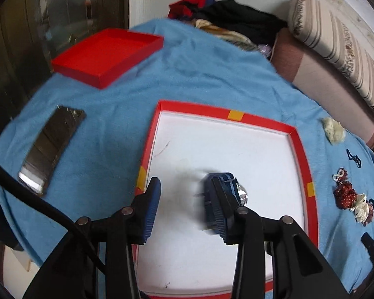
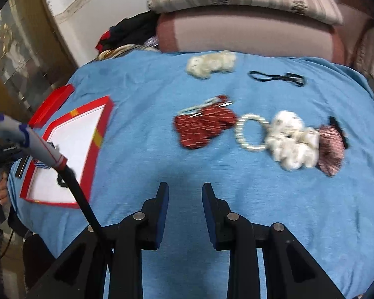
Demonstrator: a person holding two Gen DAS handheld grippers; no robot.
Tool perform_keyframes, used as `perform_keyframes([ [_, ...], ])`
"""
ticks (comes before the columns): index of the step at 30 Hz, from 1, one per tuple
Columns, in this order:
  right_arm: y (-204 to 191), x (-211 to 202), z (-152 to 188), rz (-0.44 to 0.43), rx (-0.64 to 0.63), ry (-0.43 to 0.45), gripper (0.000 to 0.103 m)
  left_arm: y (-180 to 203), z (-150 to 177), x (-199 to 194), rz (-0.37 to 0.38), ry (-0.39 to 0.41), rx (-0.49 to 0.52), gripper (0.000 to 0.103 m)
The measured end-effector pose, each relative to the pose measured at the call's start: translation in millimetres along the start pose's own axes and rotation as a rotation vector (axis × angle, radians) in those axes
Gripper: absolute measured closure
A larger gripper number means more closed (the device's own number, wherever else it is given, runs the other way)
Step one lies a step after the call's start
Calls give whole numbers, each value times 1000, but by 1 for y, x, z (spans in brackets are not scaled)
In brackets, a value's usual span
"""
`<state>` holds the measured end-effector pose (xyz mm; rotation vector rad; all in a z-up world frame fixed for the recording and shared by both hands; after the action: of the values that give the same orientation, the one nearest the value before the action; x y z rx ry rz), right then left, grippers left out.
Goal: Organize jewelry
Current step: 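Regrasp the watch strap with the left tool and reposition it inside the tray, then grasp the red checkered scrunchie with the right tool while the left grasps the polka-dot one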
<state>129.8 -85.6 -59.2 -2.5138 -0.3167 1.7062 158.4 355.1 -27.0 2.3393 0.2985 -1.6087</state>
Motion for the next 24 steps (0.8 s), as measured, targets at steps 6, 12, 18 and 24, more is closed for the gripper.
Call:
perform_keyframes([
  [6,72,-15,16,60,132,11,61,17,0,-32,-70,77,11,48],
  [12,138,-25,36,106,261,15,61,94,17,-54,-25,92,196,45],
  [18,167,-32,41,112,290,25,61,205,37,-22,102,-10,385,44],
  [24,178,-30,23,83,257,43,61,297,57,23,193,-109,505,44],
])
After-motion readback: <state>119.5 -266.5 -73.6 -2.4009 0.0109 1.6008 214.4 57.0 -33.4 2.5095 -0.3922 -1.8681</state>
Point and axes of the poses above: each gripper's, at about its wrist camera, not at the fingertips, and x roughly the way its jaws point, y to its right, z to its underside, the point moved 2 cm from there along x, roughly the way its jaws point, and after that the axes turned 14 degrees about -y, right-handed, at the moved point
